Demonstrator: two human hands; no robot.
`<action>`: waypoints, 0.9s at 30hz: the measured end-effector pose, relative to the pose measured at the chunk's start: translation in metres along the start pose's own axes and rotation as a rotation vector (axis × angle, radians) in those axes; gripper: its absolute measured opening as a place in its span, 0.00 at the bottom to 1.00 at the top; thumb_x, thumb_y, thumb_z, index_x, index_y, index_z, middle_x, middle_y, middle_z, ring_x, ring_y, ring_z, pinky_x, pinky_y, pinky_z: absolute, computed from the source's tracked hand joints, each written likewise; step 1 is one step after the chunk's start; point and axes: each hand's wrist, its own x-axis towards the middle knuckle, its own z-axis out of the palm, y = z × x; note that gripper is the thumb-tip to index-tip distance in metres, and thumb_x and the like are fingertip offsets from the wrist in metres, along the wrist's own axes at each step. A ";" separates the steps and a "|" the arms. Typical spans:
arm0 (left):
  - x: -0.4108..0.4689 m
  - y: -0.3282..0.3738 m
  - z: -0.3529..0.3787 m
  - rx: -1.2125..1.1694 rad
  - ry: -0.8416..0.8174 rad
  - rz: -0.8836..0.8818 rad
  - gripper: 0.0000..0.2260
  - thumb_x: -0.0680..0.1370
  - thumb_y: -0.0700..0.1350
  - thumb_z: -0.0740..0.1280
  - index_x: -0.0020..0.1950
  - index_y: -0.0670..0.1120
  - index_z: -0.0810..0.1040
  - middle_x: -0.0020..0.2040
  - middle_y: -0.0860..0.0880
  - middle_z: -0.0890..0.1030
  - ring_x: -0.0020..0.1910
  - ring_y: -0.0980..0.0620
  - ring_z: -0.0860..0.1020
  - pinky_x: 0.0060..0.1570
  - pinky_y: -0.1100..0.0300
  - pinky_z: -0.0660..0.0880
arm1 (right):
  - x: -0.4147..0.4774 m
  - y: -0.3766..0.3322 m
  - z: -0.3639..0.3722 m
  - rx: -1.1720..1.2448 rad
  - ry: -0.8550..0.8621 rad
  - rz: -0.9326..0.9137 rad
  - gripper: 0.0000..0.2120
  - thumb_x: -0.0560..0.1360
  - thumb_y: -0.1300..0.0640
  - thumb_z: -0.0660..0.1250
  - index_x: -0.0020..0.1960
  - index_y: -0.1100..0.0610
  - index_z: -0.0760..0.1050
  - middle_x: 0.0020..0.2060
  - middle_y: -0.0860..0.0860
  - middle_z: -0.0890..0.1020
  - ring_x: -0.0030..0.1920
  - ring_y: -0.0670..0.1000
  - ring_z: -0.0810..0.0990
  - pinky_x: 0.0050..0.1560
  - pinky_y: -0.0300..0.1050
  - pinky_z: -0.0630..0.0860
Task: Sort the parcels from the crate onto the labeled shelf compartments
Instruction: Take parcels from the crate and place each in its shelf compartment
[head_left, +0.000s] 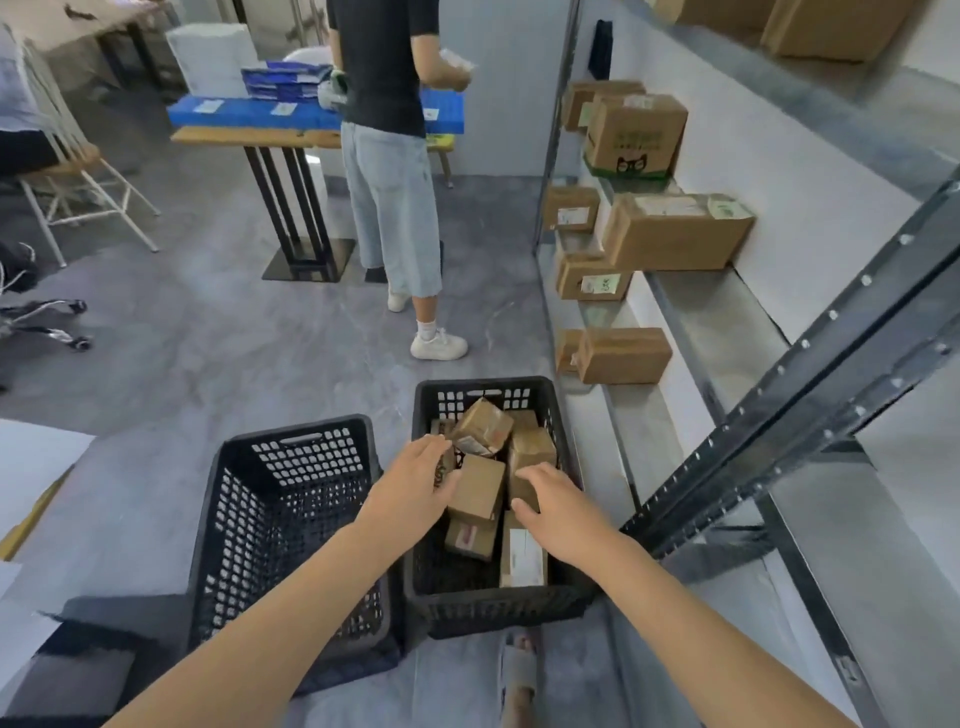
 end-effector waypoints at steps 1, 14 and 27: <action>0.015 -0.002 0.005 0.001 -0.003 -0.007 0.23 0.83 0.51 0.61 0.76 0.45 0.65 0.75 0.49 0.67 0.74 0.52 0.64 0.73 0.60 0.59 | 0.016 0.008 0.001 0.008 -0.008 -0.007 0.24 0.83 0.48 0.59 0.77 0.53 0.61 0.73 0.48 0.66 0.70 0.49 0.68 0.67 0.48 0.70; 0.202 -0.074 0.128 -0.175 -0.123 -0.380 0.21 0.82 0.48 0.62 0.74 0.45 0.68 0.71 0.48 0.72 0.69 0.50 0.71 0.68 0.58 0.68 | 0.226 0.114 0.047 0.168 -0.275 0.129 0.24 0.83 0.49 0.58 0.77 0.54 0.60 0.74 0.49 0.65 0.70 0.50 0.69 0.68 0.47 0.70; 0.267 -0.173 0.303 -0.189 -0.370 -0.564 0.23 0.82 0.44 0.62 0.76 0.41 0.62 0.72 0.44 0.69 0.69 0.46 0.71 0.64 0.58 0.68 | 0.333 0.179 0.216 0.364 -0.512 0.510 0.28 0.84 0.50 0.56 0.79 0.56 0.50 0.67 0.54 0.73 0.55 0.51 0.79 0.43 0.40 0.73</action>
